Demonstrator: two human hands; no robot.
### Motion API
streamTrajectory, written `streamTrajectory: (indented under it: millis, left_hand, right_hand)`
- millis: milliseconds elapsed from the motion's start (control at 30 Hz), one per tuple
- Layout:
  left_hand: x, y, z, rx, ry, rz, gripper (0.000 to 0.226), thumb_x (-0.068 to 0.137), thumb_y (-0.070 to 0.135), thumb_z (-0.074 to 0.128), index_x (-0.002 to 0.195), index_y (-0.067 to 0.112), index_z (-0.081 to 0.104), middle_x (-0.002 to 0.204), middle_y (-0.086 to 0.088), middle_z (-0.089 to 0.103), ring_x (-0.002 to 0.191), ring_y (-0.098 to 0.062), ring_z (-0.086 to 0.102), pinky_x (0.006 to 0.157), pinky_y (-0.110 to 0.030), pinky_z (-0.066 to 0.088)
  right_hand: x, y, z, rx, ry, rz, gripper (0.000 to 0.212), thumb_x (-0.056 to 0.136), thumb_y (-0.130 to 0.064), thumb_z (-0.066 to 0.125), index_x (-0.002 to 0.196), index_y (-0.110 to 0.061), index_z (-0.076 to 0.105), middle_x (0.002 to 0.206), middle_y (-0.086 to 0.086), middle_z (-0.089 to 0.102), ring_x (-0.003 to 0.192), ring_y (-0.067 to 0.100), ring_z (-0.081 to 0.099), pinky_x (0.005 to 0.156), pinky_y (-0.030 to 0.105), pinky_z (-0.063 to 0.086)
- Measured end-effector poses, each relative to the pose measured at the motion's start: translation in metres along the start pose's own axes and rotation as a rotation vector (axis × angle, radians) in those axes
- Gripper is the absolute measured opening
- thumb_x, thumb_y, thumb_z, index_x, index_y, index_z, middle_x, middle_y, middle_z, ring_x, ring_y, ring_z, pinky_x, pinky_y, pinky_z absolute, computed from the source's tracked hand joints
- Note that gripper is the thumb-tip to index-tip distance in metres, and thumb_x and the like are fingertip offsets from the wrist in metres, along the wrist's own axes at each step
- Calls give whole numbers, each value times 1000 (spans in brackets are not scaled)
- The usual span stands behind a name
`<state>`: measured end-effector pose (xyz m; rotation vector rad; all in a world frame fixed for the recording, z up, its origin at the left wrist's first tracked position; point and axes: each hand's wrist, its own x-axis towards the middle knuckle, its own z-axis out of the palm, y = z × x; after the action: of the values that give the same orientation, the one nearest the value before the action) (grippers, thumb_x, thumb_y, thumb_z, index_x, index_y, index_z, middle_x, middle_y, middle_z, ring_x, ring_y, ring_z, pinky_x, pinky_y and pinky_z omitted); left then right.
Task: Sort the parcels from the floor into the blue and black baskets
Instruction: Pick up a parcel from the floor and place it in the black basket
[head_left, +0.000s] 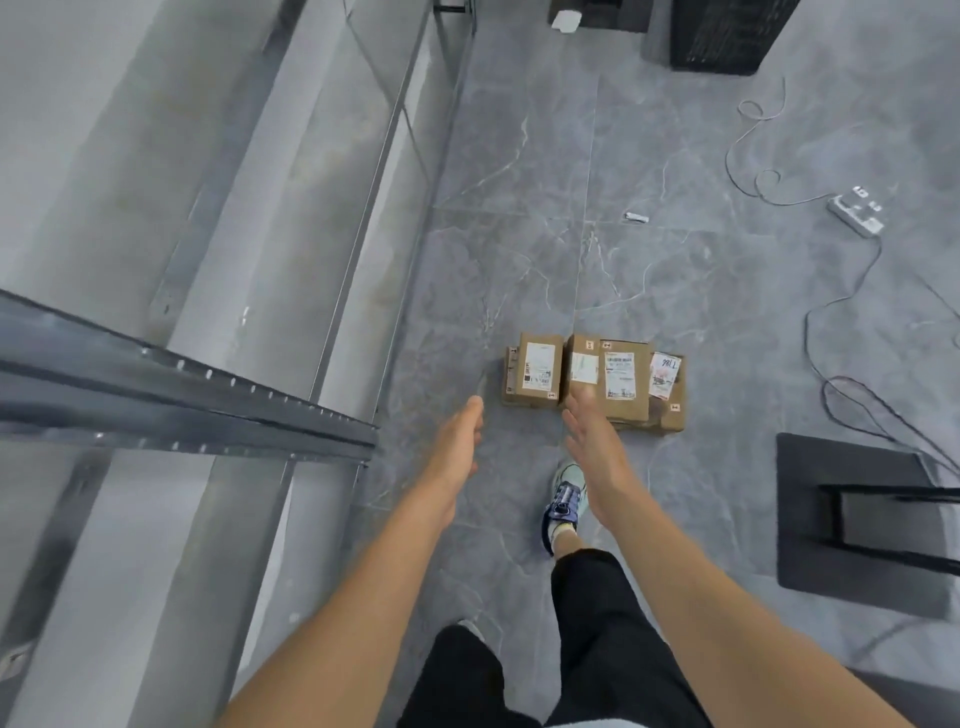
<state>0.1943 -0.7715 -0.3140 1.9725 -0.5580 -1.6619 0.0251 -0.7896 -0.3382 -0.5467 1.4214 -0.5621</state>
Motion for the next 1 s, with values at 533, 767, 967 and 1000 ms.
streamTrajectory:
  millis: [533,767,967,1000]
  left_hand:
    - [299,10,68,148,-84,-263,46,104,59,40,124,26,65,130,7,62,124,-14,55,113,-45,42]
    - [444,-32,91,304,-165,-297,40,106,55,33,120,30,62,133,0,64,126,-23,56,109,-44,43]
    - [505,-53,111,240,-174,-335,29,111,39,30,113,27,57,101,14,55,80,4,49,72,-25,41]
    - [511,-56,114,232,-172,-336,27,111,39,30,113,27,54,99,16,56,80,5,50,67,-22,39]
  right_hand:
    - [282,3,-26,-49,86,197,77,103,-75,25,167,-32,21,174,-3,23,159,21,22,130,51,17]
    - [399,51,-21,-52,149,281,66,111,-61,22,166,-26,25,172,-1,27,159,19,24,129,47,19]
    - [464,68,-22,-79,232,340,41,114,-49,23,103,-40,62,117,-27,67,97,-13,59,92,16,41]
    - [473,72,-22,-80,244,342,43,113,-51,24,99,-40,64,102,-29,67,86,-16,60,84,15,44]
